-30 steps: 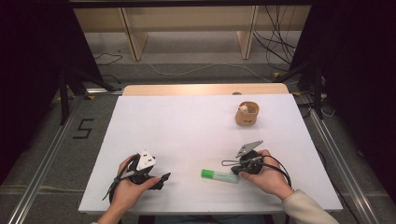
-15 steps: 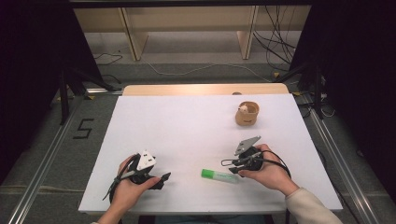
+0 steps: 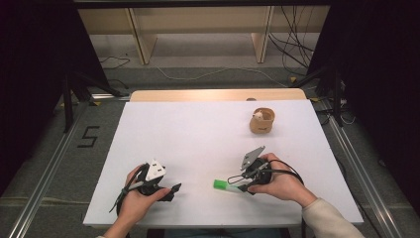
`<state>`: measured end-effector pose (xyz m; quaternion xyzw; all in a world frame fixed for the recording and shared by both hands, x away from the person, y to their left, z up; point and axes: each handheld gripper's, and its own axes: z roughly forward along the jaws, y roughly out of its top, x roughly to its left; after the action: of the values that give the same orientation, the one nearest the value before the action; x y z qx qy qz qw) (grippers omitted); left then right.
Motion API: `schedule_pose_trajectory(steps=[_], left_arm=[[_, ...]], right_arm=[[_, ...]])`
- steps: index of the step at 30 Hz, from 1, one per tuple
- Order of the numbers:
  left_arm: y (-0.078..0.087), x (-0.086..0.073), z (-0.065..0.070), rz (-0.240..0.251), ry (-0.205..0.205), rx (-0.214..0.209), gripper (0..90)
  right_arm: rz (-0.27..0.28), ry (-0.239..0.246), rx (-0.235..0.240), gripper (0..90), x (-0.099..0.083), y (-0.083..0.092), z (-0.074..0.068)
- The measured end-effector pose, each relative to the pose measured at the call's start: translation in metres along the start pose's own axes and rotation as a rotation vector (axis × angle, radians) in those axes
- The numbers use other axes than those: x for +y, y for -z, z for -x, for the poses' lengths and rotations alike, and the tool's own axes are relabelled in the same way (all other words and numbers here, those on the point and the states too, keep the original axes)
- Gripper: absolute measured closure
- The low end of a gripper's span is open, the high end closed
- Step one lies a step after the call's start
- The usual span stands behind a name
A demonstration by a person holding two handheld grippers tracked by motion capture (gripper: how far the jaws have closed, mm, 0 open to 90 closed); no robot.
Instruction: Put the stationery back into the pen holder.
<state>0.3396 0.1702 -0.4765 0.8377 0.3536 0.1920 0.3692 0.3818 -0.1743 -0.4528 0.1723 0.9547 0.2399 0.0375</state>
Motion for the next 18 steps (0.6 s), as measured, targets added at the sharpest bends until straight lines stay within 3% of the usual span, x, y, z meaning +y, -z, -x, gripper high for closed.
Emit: schedule_pose_trajectory(steps=[18], left_arm=[[0.0,0.0,0.0,0.0,0.0,-0.002,17.6]], right_arm=[[-0.115,0.106,0.02,51.6,0.02,-0.016,-0.009]])
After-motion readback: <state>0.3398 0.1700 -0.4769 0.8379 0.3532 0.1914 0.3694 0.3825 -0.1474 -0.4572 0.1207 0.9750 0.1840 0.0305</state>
